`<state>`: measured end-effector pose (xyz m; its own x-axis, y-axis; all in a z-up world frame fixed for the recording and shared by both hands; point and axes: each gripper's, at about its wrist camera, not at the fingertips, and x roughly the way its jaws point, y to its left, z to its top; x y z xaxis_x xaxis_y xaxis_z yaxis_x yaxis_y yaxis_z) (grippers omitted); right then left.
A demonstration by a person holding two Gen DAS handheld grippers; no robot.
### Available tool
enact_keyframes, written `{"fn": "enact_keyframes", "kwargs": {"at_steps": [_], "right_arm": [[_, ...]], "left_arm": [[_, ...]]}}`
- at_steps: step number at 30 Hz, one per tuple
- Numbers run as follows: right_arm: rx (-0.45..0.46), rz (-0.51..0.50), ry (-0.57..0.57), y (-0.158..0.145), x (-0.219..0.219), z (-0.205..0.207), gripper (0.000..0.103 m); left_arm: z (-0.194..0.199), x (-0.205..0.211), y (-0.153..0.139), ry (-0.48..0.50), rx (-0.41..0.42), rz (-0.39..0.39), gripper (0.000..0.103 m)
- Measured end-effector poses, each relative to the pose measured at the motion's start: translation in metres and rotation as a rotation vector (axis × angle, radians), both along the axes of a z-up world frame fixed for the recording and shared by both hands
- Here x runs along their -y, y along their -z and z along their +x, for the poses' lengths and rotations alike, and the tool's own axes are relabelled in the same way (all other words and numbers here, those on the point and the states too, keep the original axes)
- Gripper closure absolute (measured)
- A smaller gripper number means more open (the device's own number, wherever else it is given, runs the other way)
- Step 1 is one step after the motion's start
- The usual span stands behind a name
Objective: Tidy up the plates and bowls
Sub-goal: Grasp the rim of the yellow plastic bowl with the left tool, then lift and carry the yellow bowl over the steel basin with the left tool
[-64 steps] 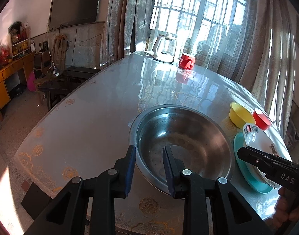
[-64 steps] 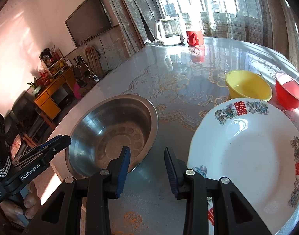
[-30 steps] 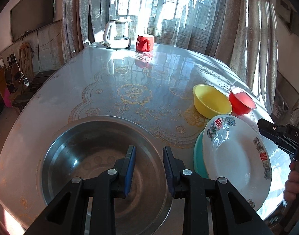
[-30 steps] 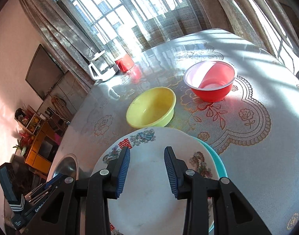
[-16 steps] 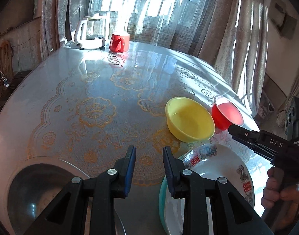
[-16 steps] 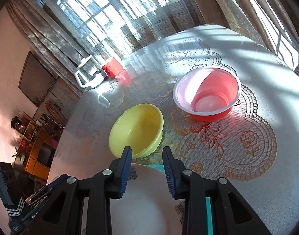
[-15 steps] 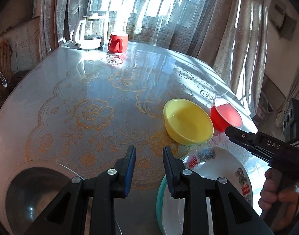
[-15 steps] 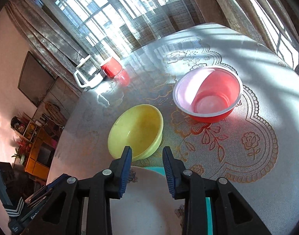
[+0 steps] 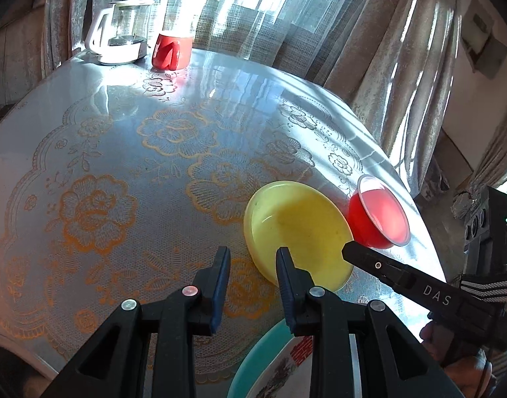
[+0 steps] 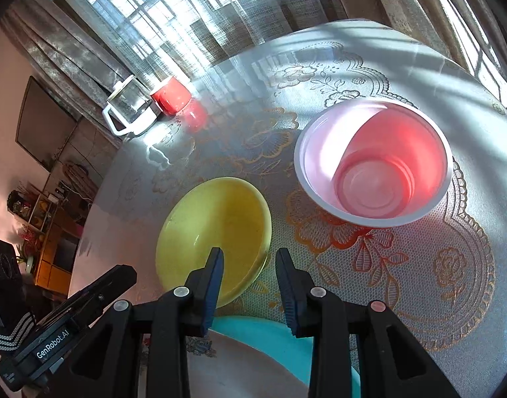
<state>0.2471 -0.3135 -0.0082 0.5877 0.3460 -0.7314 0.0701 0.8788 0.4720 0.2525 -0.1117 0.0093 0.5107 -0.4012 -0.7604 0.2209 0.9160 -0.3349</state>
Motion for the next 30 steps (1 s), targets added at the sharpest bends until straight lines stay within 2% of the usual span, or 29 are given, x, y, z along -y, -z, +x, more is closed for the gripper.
{"fn": "enact_keyframes", "kwargs": {"at_steps": [2,3,4,5,7,10,18,30], "right_arm": [[-0.015,-0.012,-0.008,0.003,-0.003,0.004,0.075],[-0.024,-0.017,-0.012,0.006,-0.005,0.006,0.08],[-0.031,-0.025,-0.014,0.007,-0.007,0.007,0.081],[-0.033,-0.032,-0.016,0.009,-0.008,0.008,0.086],[-0.03,-0.042,-0.01,0.008,-0.009,0.008,0.086],[-0.008,-0.037,0.0,0.002,-0.008,0.005,0.086],[0.064,-0.022,-0.022,-0.028,-0.025,-0.014,0.086],[0.129,0.004,-0.098,-0.045,-0.069,-0.056,0.086]], "left_arm": [[0.007,0.006,0.008,0.014,-0.039,0.001,0.074],[0.009,0.008,0.011,0.021,-0.05,-0.001,0.075],[0.009,0.01,0.013,0.032,-0.054,-0.005,0.081],[0.009,0.012,0.013,0.04,-0.053,0.004,0.083],[0.008,0.014,0.011,0.042,-0.035,0.019,0.086],[0.002,0.008,0.002,0.034,-0.006,-0.016,0.086],[-0.031,-0.018,-0.032,0.013,0.089,-0.029,0.086],[-0.094,-0.067,-0.049,-0.042,0.169,-0.031,0.085]]}}
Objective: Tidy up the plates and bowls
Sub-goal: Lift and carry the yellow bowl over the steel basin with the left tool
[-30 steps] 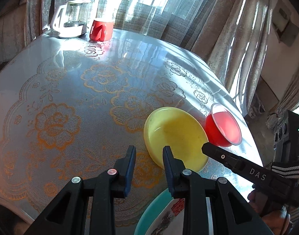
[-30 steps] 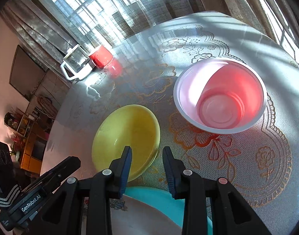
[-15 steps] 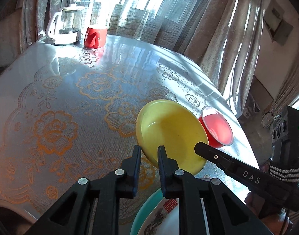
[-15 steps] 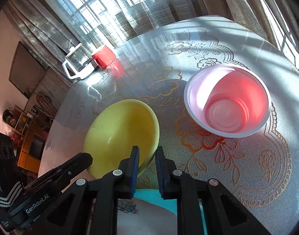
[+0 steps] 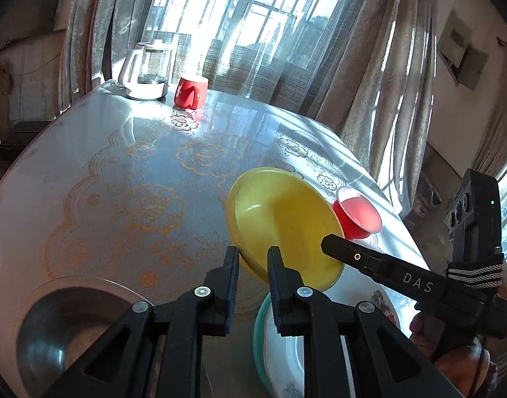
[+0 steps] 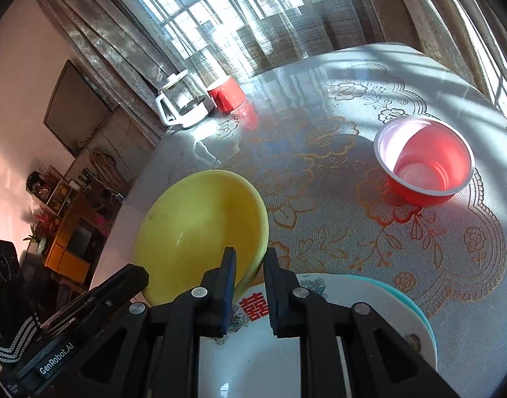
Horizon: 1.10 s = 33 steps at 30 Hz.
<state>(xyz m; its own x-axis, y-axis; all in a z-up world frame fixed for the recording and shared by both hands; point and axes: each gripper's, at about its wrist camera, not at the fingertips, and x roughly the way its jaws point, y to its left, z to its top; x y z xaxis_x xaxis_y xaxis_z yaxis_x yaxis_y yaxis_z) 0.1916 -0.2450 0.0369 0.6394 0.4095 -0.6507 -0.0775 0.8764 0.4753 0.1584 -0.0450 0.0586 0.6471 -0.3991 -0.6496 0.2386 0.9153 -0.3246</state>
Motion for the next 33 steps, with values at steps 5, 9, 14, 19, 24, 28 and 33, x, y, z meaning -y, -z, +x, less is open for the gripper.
{"fn": "enact_keyframes", "kwargs": {"at_steps": [5,9,14,19,24,28,33], "right_arm": [[0.025,0.005,-0.041,-0.005,-0.016,-0.018,0.086],[0.031,0.013,-0.064,-0.003,-0.026,-0.03,0.086],[0.027,0.026,-0.08,0.004,-0.035,-0.043,0.086],[0.027,0.039,-0.094,0.009,-0.039,-0.054,0.086],[0.029,0.052,-0.111,0.011,-0.041,-0.06,0.086],[0.03,0.064,-0.128,0.013,-0.045,-0.064,0.086],[0.04,0.062,-0.153,0.013,-0.055,-0.069,0.086]], "left_arm": [[-0.021,-0.019,0.001,-0.02,0.006,-0.018,0.085],[-0.035,-0.029,0.002,-0.03,0.017,-0.022,0.085],[-0.054,-0.037,0.004,-0.038,0.037,-0.025,0.085],[-0.065,-0.044,0.009,-0.036,0.035,-0.031,0.085],[-0.075,-0.049,0.015,-0.036,0.025,-0.027,0.085],[-0.08,-0.057,0.02,-0.049,0.006,-0.042,0.085],[-0.09,-0.065,0.02,-0.066,0.009,-0.044,0.085]]}}
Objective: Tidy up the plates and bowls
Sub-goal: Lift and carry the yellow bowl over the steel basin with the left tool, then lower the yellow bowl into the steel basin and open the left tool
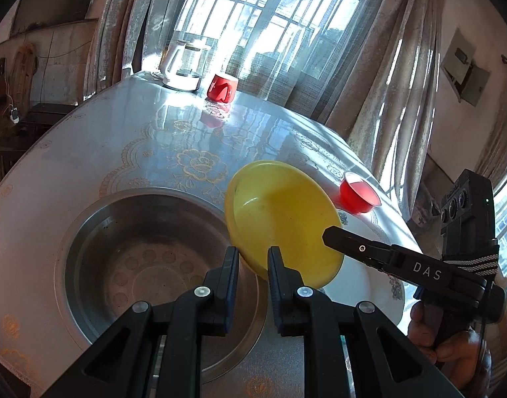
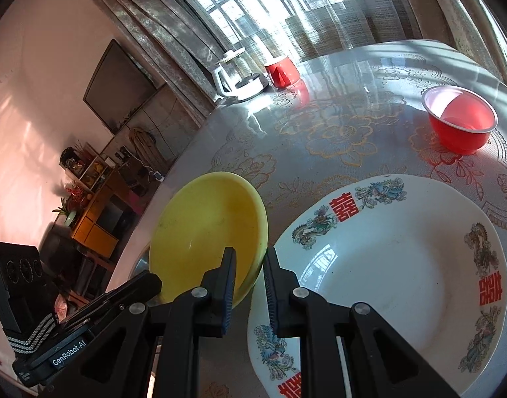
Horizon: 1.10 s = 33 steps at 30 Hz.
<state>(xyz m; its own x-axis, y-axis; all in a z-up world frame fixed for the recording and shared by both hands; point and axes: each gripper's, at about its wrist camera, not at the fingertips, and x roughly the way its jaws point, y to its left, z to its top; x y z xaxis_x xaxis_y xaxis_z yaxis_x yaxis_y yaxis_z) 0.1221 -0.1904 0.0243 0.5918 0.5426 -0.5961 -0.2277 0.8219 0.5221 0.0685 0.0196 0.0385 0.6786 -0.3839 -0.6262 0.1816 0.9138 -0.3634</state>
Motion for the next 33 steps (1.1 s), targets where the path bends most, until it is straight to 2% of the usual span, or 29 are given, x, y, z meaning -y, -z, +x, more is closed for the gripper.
{"fn": "enact_keyframes", "kwargs": {"at_steps": [16,27,33], "right_arm": [[0.027,0.03,-0.103,-0.011,-0.039,-0.001,0.086],[-0.04,-0.008,-0.196,0.013,-0.086,0.001,0.086],[-0.072,-0.04,-0.214,0.024,-0.095,0.0,0.086]], "left_arm": [[-0.019,-0.047,-0.007,-0.096,0.011,-0.054,0.085],[-0.026,-0.084,0.016,-0.19,-0.06,-0.045,0.086],[-0.027,-0.089,0.028,-0.195,-0.089,-0.05,0.086]]}}
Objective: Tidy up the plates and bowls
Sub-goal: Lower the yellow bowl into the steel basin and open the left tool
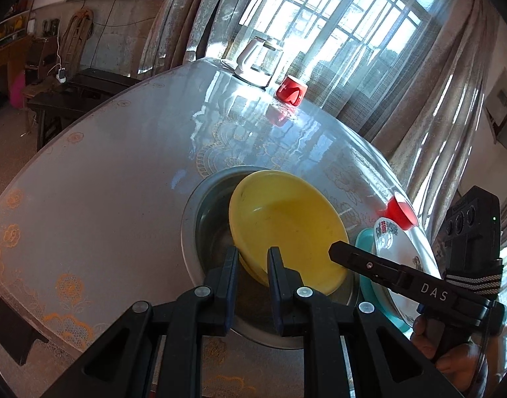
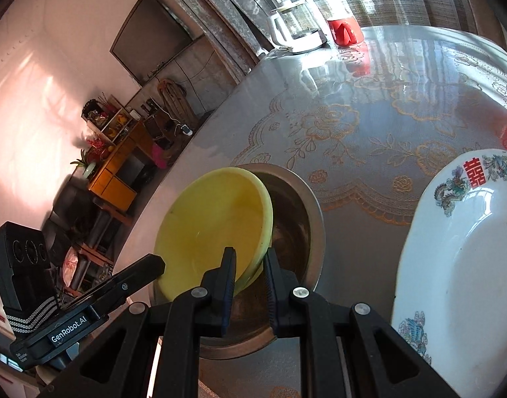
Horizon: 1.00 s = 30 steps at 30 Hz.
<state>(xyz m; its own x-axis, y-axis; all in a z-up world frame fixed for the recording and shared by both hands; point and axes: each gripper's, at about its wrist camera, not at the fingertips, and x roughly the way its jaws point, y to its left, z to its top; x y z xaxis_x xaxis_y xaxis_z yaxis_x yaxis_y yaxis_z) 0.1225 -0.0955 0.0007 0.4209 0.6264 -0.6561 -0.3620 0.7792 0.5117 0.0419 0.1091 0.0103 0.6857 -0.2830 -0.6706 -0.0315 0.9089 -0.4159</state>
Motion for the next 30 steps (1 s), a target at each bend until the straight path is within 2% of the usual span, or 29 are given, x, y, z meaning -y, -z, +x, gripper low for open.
{"fn": "enact_keyframes", "kwargs": {"at_steps": [9,30], "right_arm": [[-0.018,-0.02,-0.009,0.006,-0.003,-0.001,0.086],[0.022,-0.093,-0.016,0.0,-0.012,-0.004,0.084]], "left_arm": [[-0.001,-0.001,0.007,0.004,-0.025,0.002,0.086],[0.0,0.0,0.007,0.011,-0.042,0.01,0.085]]}}
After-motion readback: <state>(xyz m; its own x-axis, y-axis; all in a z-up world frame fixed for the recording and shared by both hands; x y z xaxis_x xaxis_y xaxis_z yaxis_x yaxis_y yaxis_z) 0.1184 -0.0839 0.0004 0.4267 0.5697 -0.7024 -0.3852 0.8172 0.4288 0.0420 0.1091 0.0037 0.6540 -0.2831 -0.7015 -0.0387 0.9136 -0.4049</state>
